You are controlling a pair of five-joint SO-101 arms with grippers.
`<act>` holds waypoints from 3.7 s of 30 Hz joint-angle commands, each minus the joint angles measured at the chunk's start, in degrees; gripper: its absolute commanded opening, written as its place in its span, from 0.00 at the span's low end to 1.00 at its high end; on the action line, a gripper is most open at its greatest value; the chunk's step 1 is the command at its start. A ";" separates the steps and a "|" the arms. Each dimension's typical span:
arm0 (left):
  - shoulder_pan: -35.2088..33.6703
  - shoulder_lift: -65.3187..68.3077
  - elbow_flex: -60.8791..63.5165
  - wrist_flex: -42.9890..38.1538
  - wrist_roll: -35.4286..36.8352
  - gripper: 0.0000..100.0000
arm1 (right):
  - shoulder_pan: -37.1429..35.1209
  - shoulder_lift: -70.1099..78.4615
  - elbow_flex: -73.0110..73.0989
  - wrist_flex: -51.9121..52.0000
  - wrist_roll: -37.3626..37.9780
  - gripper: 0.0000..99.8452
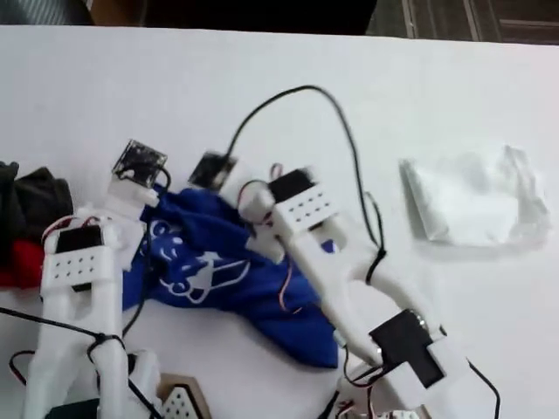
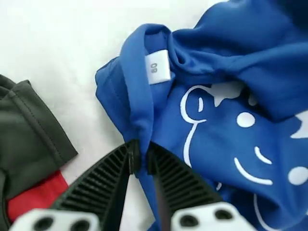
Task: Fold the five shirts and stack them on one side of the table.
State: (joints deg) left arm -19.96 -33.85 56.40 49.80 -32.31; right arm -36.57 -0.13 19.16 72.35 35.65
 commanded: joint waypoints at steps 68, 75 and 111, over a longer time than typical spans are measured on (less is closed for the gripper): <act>0.00 -0.09 -0.22 -0.70 0.35 0.03 | 2.42 6.90 -0.53 -9.27 2.73 0.10; 0.00 -0.09 -0.40 -0.70 0.53 0.03 | 2.86 7.08 0.97 -7.96 3.25 0.11; 0.00 -0.09 -0.48 -1.05 0.35 0.03 | 8.75 6.11 -17.67 3.21 3.34 0.02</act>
State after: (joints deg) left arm -20.04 -33.76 56.40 49.80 -32.13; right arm -27.69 11.91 3.60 74.90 38.46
